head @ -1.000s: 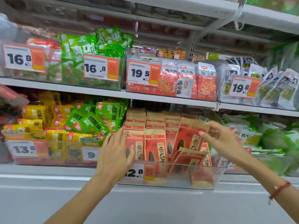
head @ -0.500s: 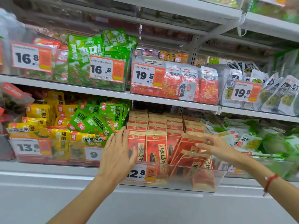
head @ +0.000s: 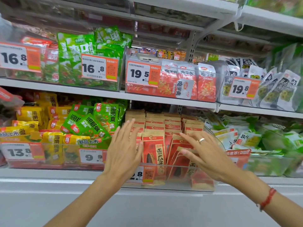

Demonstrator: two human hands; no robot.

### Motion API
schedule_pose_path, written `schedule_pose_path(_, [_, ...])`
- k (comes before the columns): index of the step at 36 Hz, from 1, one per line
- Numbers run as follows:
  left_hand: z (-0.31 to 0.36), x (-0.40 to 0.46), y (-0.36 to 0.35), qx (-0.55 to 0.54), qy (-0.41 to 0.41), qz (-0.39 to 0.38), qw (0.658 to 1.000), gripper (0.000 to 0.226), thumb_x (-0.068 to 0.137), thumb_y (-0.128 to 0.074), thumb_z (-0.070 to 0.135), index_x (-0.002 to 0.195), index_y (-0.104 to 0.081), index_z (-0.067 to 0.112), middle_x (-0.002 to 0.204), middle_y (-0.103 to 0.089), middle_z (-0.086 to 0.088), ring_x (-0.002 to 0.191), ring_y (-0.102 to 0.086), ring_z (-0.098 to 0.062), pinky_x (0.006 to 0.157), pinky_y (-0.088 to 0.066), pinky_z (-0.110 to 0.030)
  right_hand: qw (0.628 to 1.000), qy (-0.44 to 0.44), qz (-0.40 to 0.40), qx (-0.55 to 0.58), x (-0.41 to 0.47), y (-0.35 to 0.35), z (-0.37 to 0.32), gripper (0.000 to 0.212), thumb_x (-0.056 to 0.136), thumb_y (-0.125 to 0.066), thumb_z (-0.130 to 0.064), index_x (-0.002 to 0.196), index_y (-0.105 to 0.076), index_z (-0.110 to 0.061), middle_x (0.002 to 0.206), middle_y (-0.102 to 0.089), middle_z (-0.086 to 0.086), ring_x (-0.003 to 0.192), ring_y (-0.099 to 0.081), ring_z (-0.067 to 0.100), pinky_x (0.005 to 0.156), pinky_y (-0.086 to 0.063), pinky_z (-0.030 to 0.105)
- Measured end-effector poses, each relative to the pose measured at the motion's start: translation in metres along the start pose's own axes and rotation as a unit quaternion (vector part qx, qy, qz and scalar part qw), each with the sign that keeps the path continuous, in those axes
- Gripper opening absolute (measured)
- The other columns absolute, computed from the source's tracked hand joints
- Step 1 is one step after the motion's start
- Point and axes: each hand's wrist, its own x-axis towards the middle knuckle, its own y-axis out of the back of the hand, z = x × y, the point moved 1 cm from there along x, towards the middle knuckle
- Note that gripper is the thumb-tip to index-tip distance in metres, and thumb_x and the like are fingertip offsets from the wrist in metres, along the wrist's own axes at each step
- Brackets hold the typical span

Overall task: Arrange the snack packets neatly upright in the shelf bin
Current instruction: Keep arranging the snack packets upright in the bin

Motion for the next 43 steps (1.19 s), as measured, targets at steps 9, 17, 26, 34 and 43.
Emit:
schedule_pose_path(9, [0.031, 0.015, -0.025, -0.001, -0.051, -0.087, 0.995, 0.057, 0.094, -0.050, 0.018, 0.148, -0.034, 0.018, 0.152, -0.036, 0.002, 0.143, -0.027, -0.017, 0.119, -0.016, -0.034, 0.999, 0.006, 0.022, 0.033, 0.015, 0.006, 0.002, 0.040, 0.100, -0.036, -0.041, 0.138, -0.043, -0.030, 0.126, -0.054, -0.010, 0.119, -0.045, 0.011, 0.101, -0.029, 0.024])
schedule_pose_path(17, [0.032, 0.026, -0.019, -0.088, -0.074, -0.054, 0.992, 0.042, 0.098, -0.048, 0.027, 0.141, -0.046, 0.026, 0.144, -0.046, 0.008, 0.137, -0.035, -0.010, 0.118, -0.006, -0.028, 0.997, 0.026, -0.010, 0.067, -0.012, 0.002, -0.007, 0.033, 0.103, -0.030, -0.026, 0.134, -0.041, -0.030, 0.111, -0.041, -0.023, 0.106, -0.038, -0.002, 0.084, -0.040, 0.018])
schedule_pose_path(26, [0.050, 0.012, -0.012, -0.240, -0.085, -0.200, 0.946, 0.037, 0.100, -0.031, 0.049, 0.135, -0.045, 0.046, 0.126, -0.053, 0.031, 0.113, -0.050, 0.008, 0.088, -0.040, -0.017, 0.947, -0.029, -0.065, 0.312, 0.041, 0.024, 0.023, 0.031, 0.102, -0.039, -0.034, 0.109, -0.068, -0.025, 0.104, -0.068, -0.016, 0.097, -0.061, -0.004, 0.089, -0.048, 0.020])
schedule_pose_path(34, [0.057, 0.016, -0.006, -0.285, -0.052, -0.182, 0.940, 0.054, 0.085, -0.029, 0.070, 0.127, -0.053, 0.045, 0.118, -0.060, 0.026, 0.106, -0.055, 0.007, 0.093, -0.047, -0.028, 0.978, -0.006, -0.195, -0.070, 0.127, -0.035, 0.041, 0.050, 0.098, -0.040, -0.022, 0.147, -0.035, -0.021, 0.147, -0.044, 0.008, 0.136, -0.038, 0.029, 0.109, -0.033, 0.042])
schedule_pose_path(43, [0.057, 0.018, -0.015, -0.377, -0.026, -0.141, 0.915, 0.023, 0.088, -0.063, 0.045, 0.111, -0.062, 0.045, 0.104, -0.067, 0.024, 0.101, -0.058, 0.010, 0.088, -0.054, -0.034, 0.987, 0.043, -0.143, -0.057, 0.130, -0.025, 0.034, 0.034, 0.083, -0.070, -0.031, 0.111, -0.055, -0.019, 0.109, -0.062, 0.003, 0.107, -0.056, 0.025, 0.079, -0.043, 0.034])
